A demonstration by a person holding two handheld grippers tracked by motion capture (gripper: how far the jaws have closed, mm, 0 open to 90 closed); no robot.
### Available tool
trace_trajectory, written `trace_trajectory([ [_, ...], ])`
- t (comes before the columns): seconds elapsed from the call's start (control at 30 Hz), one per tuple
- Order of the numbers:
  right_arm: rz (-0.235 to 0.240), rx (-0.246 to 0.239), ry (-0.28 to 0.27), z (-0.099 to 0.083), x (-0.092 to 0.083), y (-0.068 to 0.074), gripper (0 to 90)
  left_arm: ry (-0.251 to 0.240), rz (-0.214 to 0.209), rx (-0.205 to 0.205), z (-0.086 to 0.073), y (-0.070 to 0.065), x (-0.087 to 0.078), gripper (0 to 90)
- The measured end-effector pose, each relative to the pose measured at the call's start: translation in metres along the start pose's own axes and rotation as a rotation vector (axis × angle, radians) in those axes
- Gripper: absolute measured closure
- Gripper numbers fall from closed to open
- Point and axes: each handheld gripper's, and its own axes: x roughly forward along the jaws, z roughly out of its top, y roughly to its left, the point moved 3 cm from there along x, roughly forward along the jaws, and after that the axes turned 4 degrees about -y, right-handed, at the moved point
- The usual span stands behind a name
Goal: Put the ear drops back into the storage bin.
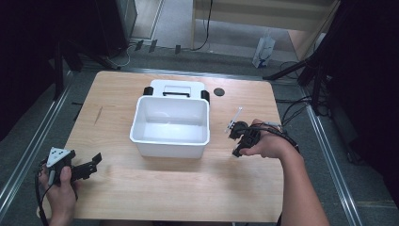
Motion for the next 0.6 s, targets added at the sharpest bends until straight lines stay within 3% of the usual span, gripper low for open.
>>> trace_trajectory([
  [0.23,-0.014,-0.028,-0.025,0.017,-0.03,-0.003,60.6,-0.002,0.0,-0.002,0.0,0.0,0.0,0.5],
  [0.6,-0.017,-0.079,-0.032,0.047,-0.055,0.001,60.6,-0.001,-0.001,-0.003,0.0,0.0,0.0,0.5],
])
